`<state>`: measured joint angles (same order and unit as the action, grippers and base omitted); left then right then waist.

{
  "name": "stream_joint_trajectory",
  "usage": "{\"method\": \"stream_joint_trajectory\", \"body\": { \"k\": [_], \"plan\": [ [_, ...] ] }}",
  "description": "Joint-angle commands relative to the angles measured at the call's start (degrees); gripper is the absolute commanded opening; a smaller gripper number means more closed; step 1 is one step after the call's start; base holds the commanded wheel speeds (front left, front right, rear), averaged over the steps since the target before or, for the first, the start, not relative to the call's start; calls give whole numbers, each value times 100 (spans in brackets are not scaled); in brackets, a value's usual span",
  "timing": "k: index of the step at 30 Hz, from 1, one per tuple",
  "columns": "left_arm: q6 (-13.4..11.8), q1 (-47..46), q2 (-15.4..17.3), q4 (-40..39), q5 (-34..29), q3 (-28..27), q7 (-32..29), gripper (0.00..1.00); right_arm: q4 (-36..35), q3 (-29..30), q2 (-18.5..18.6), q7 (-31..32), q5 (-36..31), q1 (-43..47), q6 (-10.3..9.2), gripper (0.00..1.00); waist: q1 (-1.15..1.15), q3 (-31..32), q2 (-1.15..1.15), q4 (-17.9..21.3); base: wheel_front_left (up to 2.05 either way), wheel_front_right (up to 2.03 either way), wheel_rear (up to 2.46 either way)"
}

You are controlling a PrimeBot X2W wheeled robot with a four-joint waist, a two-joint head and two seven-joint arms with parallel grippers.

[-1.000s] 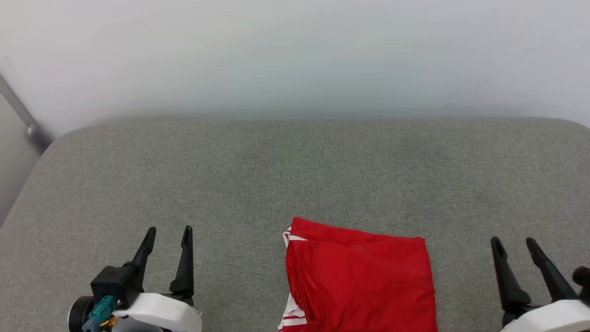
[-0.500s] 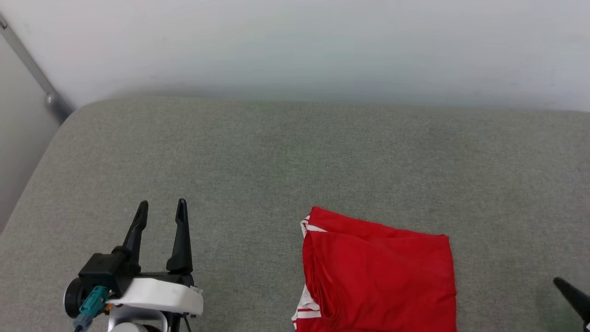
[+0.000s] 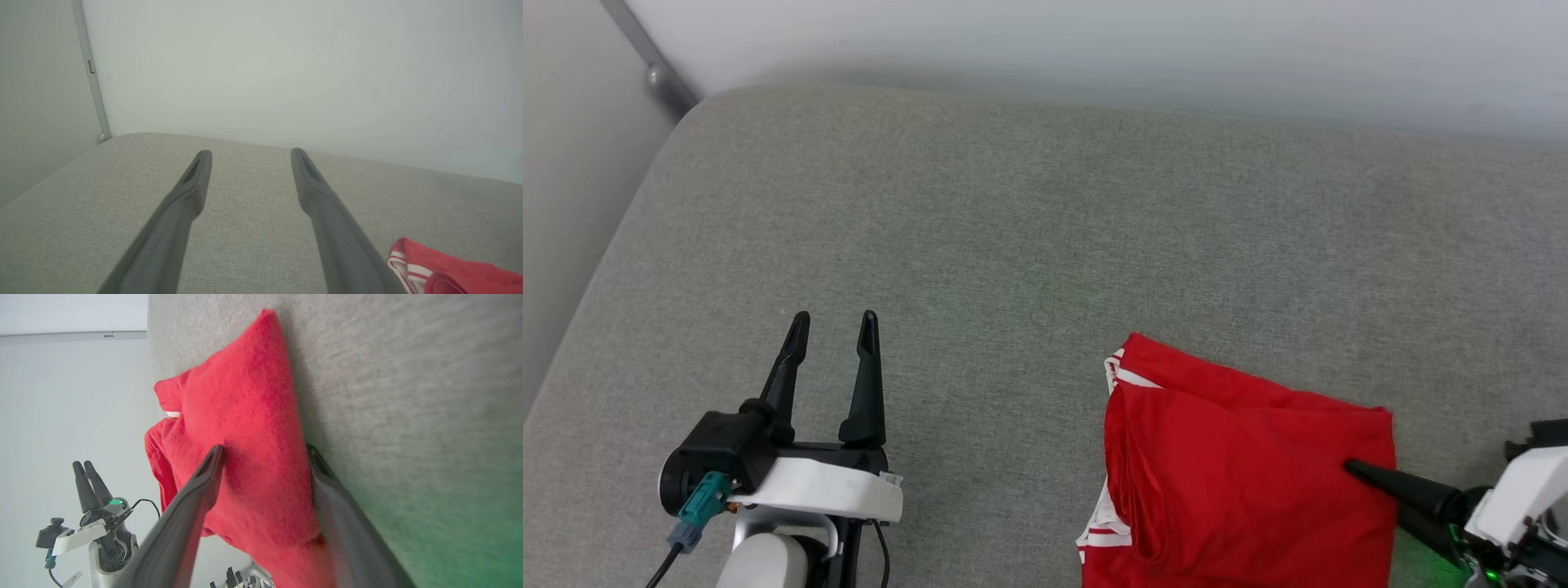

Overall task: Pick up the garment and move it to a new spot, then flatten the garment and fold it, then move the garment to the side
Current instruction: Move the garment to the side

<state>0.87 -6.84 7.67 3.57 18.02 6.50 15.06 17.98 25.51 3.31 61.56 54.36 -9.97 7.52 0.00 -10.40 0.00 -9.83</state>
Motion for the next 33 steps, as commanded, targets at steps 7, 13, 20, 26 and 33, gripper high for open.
{"method": "stream_joint_trajectory", "body": {
  "k": [7, 13, 20, 26, 33],
  "plan": [
    [190, -92, -126, 127, -183, -149, 13, 100, 747, -673, -124, -186, 463, -5, -9, 49, 0, -12, 0, -50, 0, 0, 0],
    [287, 26, -178, 252, -344, -226, 13, 100, 230, -1107, 13, -522, 126, -87, -4, 0, 0, 189, 0, 151, 0, 0, 0],
    [369, 82, -248, 227, -436, -280, 13, 100, -358, -1937, 611, -1041, -1140, -237, -3, 0, 0, 332, 0, 712, 0, 0, 0],
    [448, 80, -278, 99, -482, -289, 13, 100, -377, -2322, 1127, -1297, -2252, -489, -4, 0, 0, 219, 0, 1498, 0, 0, 0],
    [555, -421, -141, -390, -648, -48, 13, 100, -130, -2065, 1527, -1783, -3210, -1246, -4, 0, 0, -807, 0, 2484, 0, 0, 0]
  ]
}}
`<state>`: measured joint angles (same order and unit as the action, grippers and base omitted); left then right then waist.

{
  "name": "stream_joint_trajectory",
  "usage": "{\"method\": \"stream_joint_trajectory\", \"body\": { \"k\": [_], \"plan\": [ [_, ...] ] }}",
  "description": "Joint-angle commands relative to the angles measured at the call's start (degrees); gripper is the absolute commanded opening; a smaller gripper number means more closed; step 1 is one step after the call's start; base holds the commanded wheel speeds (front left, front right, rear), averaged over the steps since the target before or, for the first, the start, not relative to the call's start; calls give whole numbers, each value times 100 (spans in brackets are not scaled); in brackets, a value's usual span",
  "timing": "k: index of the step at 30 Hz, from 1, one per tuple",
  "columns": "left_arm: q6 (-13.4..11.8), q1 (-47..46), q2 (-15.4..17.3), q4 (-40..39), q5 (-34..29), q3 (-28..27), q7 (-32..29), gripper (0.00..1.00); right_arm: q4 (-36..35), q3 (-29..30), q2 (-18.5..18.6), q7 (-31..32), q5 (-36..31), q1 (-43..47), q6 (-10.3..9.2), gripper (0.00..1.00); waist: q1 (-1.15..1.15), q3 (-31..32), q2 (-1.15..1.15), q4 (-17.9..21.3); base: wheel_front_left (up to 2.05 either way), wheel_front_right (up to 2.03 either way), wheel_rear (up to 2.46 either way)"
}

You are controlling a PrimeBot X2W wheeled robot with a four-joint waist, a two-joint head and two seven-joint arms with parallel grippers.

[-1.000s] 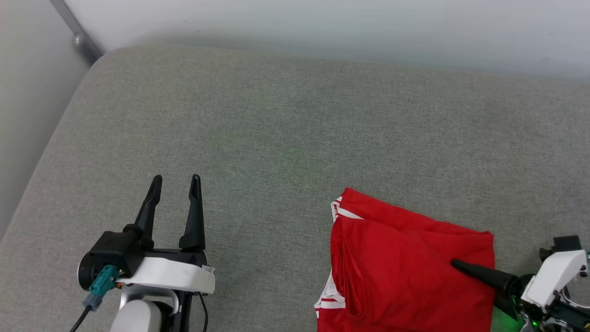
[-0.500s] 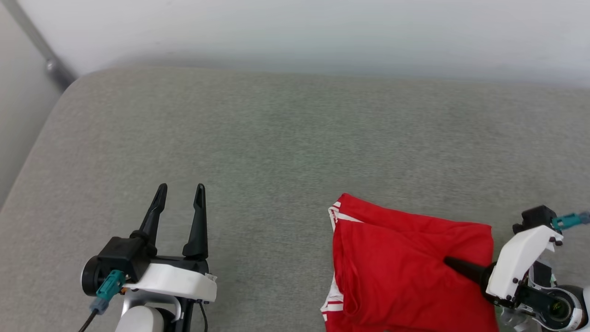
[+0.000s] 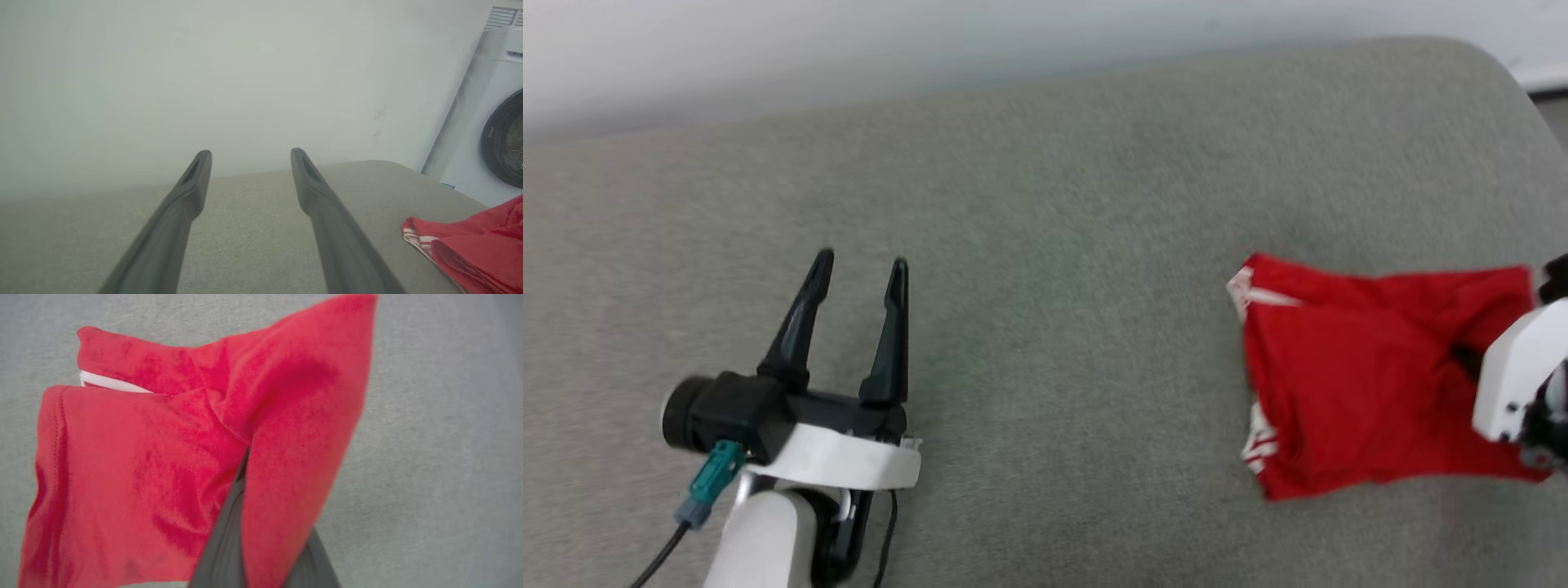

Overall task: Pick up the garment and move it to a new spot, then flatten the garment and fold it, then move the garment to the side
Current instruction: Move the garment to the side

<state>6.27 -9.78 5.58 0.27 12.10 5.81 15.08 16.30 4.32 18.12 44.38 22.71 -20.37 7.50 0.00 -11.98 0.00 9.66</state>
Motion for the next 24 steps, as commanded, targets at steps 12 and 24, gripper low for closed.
{"method": "stream_joint_trajectory", "body": {
  "k": [12, 24],
  "plan": [
    [110, -1416, 806, -1083, -254, 680, -532, 100, 855, 1442, 614, -1497, -1133, -1691, -2, 0, 0, -2609, 0, 972, 0, 0, 0],
    [117, -1876, 1175, -1568, -207, 998, -843, 100, 1776, 2343, 329, -3275, -1934, -2665, -3, 100, 0, -3414, 0, 908, 0, 0, 0]
  ]
}}
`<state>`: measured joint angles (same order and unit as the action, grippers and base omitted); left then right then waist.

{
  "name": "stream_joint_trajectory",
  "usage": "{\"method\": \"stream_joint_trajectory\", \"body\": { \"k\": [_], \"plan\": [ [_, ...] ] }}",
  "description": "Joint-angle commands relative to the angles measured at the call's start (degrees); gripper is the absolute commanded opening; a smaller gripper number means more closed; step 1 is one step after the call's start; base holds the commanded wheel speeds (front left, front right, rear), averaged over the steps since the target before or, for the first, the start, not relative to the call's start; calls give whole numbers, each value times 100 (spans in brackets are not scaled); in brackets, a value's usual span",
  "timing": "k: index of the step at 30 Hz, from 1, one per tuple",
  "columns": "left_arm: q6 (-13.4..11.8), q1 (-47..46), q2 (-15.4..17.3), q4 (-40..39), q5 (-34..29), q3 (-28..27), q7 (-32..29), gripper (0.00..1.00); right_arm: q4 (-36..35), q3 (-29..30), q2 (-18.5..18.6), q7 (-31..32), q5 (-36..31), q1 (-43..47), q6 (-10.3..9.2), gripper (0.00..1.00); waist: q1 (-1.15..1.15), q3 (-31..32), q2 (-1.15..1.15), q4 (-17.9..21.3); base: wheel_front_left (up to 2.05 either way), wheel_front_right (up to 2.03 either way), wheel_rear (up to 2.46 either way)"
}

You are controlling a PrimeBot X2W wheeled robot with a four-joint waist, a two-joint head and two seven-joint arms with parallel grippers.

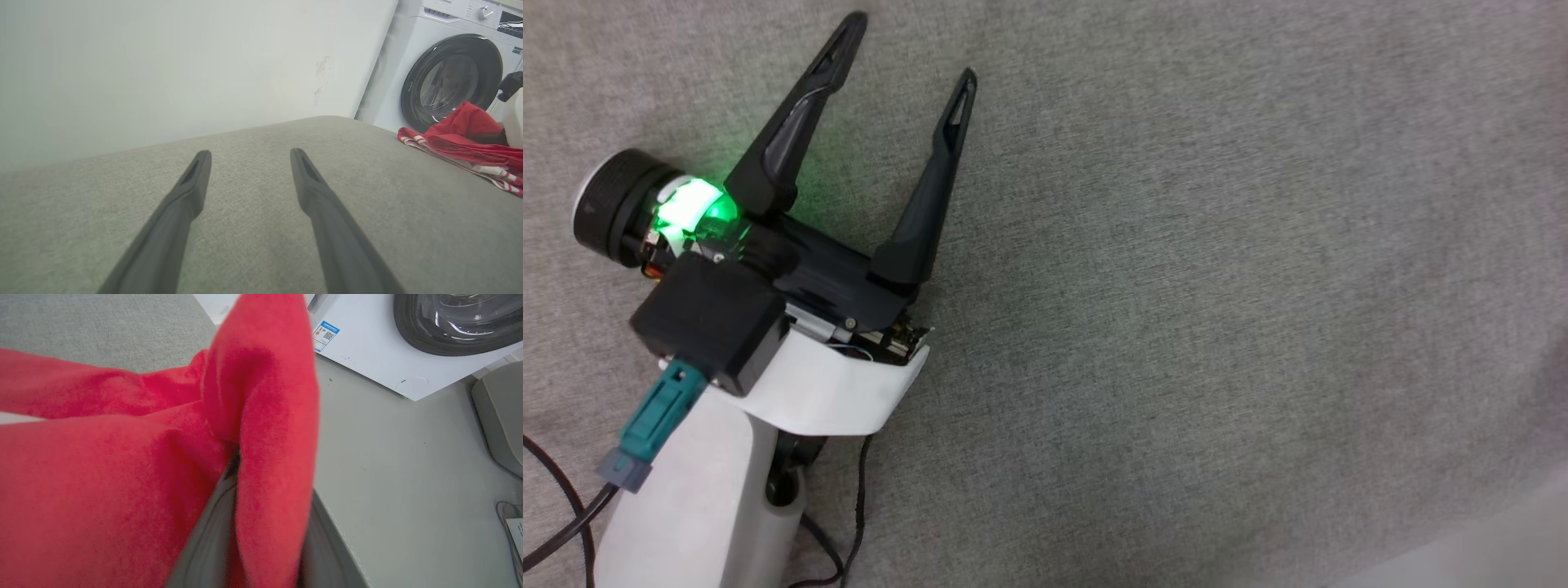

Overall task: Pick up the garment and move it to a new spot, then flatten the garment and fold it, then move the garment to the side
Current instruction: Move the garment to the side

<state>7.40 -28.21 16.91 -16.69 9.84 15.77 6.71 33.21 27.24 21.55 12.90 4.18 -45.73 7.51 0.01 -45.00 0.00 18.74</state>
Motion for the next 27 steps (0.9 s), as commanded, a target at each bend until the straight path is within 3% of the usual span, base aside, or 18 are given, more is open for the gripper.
{"method": "stream_joint_trajectory", "body": {
  "k": [1, 7, 14, 21, 27],
  "plan": [
    [4, -37, 57, 164, 33, 9, 6, 100, 167, 116, -23, -285, -155, -176, -4, 100, -1, -114, 0, -8, 0, 0, 0],
    [-27, 113, 52, 437, 174, -21, 207, 100, 593, 313, 76, -1062, -570, -244, -4, 100, -1, 238, 0, -62, 0, 0, 0],
    [-310, 651, -172, 877, 363, -161, 576, 100, 854, -69, 255, -1438, -408, 295, -4, 100, -1, 1316, 0, -126, 0, 0, 0],
    [-552, 1243, -343, 1234, 557, -328, 735, 100, 593, -738, 204, -1783, -36, 1046, -4, 100, -1, 2226, 0, -362, 0, 0, 0],
    [-732, 1705, -459, 1467, 629, -427, 806, 100, -178, -1491, -94, -1943, 361, 1921, -4, 100, -1, 2891, 0, -742, 0, 0, 0]
  ]
}}
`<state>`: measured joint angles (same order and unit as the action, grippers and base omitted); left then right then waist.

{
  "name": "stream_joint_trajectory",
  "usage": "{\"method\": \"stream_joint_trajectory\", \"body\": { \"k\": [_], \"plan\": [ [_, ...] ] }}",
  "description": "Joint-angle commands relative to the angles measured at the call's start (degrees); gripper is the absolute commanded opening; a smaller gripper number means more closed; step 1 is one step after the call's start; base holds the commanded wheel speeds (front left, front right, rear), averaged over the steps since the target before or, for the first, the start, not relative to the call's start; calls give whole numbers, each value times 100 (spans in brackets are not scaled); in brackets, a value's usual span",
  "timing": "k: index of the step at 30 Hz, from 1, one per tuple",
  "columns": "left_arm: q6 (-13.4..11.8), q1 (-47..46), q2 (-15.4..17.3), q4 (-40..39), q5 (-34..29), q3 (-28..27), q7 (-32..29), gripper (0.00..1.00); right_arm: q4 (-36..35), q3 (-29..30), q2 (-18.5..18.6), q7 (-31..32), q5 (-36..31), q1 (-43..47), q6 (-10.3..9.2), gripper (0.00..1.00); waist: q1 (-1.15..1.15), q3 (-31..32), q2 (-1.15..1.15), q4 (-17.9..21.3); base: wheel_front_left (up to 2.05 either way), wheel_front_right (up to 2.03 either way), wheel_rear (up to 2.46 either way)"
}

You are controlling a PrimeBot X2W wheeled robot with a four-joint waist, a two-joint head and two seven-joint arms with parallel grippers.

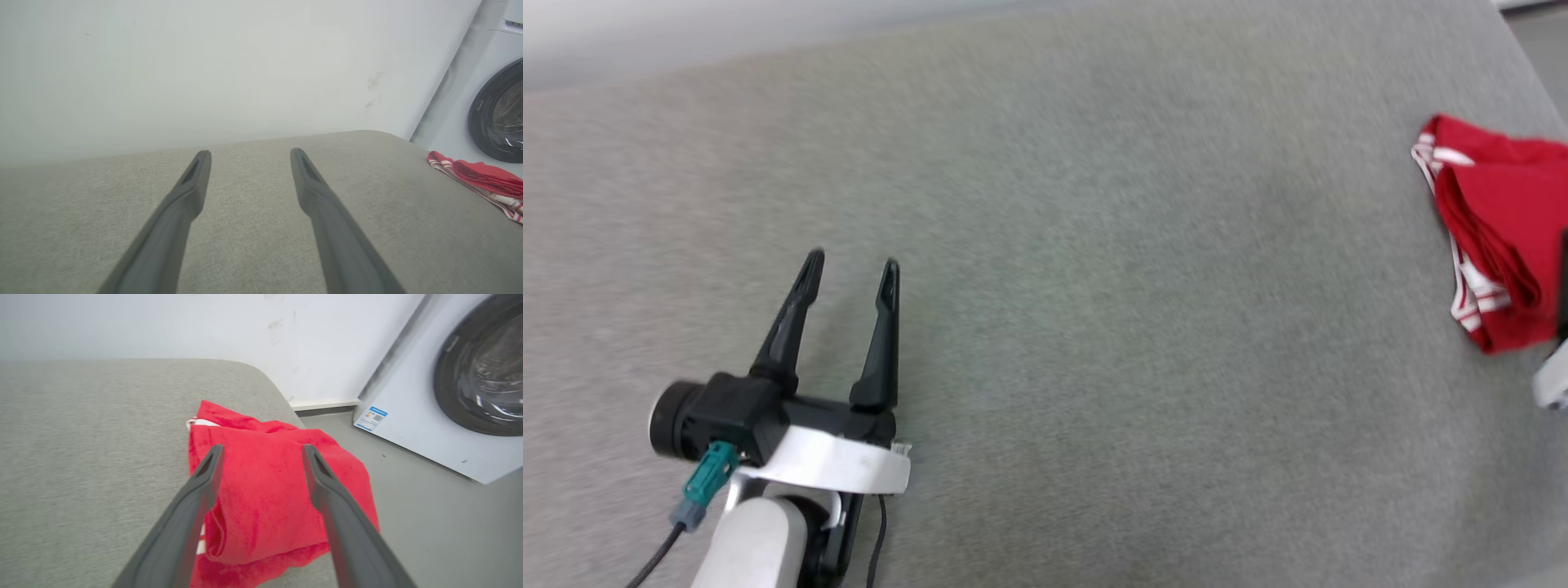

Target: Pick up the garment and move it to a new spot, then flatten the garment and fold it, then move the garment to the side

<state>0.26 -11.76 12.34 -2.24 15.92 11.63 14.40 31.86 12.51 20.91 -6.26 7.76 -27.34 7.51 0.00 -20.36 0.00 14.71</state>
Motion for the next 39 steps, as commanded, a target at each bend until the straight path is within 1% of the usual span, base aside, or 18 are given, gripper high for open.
{"method": "stream_joint_trajectory", "body": {
  "k": [1, 6, 9, 14, 17, 22, 27, 33, 39],
  "plan": [
    [-40, 131, -16, 63, 27, -25, 36, 100, -216, -148, -97, -37, 59, 229, -4, 100, 0, 518, 0, -408, 0, 0, 0],
    [-156, 355, -83, 224, 52, -100, 55, 100, -1088, -643, -455, 53, 242, 919, -4, 100, 0, 879, 0, -837, 0, 0, 0],
    [-192, 436, -67, 327, 73, -168, 63, 100, -1661, -825, -706, 77, 275, 1277, -4, 100, 0, 1047, 0, -1104, 0, 0, 0],
    [-285, 584, 18, 468, 87, -309, 72, 100, -2505, -923, -977, 159, 82, 1821, -4, 100, 0, 1320, 0, -1504, 0, 0, 0],
    [-314, 716, 96, 563, 137, -402, 71, 100, -2903, -961, -1182, 219, -6, 2174, -4, 100, 0, 1479, 0, -1619, 0, 0, 0],
    [-289, 1006, 143, 668, 183, -422, 74, 100, -3522, -945, -1480, 297, -28, 2888, -4, 100, 0, 1761, 0, -1667, 0, 0, 0],
    [-247, 1305, 102, 758, 196, -287, 40, 100, -3920, -884, -1598, 399, -75, 3479, -3, 100, 0, 2010, 0, -1602, 0, 0, 0],
    [-230, 1486, 82, 876, 244, -211, 41, 100, -4180, -904, -1664, 511, -87, 3804, -3, 100, 0, 2139, 0, -1531, 0, 0, 0],
    [-235, 1473, 48, 928, 267, -173, 53, 100, -4219, -989, -1689, 564, -113, 3827, -3, 100, 0, 2165, 0, -1531, 0, 0, 0]
  ]
}}
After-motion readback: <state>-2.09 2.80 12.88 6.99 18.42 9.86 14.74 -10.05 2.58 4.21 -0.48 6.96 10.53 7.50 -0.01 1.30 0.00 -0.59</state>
